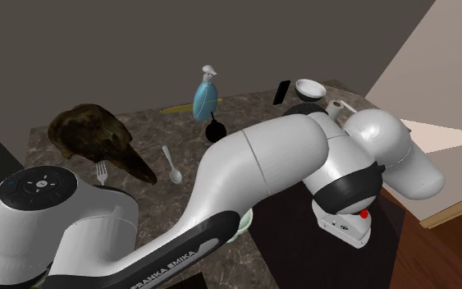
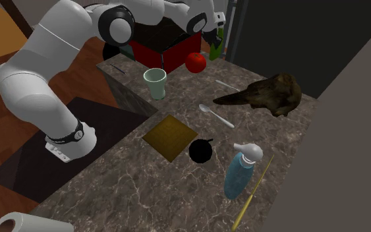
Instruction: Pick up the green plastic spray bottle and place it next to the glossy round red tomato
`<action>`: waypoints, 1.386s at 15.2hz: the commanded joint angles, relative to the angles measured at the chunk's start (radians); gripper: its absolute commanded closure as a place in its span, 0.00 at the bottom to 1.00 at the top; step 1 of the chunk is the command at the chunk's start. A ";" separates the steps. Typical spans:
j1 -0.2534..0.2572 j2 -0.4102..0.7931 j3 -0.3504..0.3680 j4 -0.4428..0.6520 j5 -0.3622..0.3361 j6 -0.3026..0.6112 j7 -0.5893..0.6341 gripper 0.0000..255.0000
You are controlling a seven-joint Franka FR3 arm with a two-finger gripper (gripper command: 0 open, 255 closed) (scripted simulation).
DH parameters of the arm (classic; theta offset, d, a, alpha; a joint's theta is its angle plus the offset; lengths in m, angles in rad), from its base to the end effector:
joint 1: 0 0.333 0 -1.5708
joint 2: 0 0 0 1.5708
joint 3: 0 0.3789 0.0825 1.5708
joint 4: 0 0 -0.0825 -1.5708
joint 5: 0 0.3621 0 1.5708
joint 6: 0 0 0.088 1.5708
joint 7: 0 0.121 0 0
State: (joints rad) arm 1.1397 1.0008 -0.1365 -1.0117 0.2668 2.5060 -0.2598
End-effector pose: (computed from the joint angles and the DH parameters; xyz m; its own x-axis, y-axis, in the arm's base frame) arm 0.4170 0.7533 0.3266 0.3321 0.8062 0.4897 0.9248 -0.3803 -0.0010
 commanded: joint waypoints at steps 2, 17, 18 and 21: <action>0.000 0.001 0.000 -0.001 0.000 0.002 -0.001 1.00; 0.015 -0.172 -0.007 -0.195 0.002 0.022 -0.017 0.00; 0.015 -0.172 -0.007 -0.195 0.002 0.022 -0.017 0.00; 0.015 -0.172 -0.007 -0.195 0.002 0.022 -0.017 0.00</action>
State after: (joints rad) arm 1.1545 0.8293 -0.1437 -1.2061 0.2688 2.5281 -0.2768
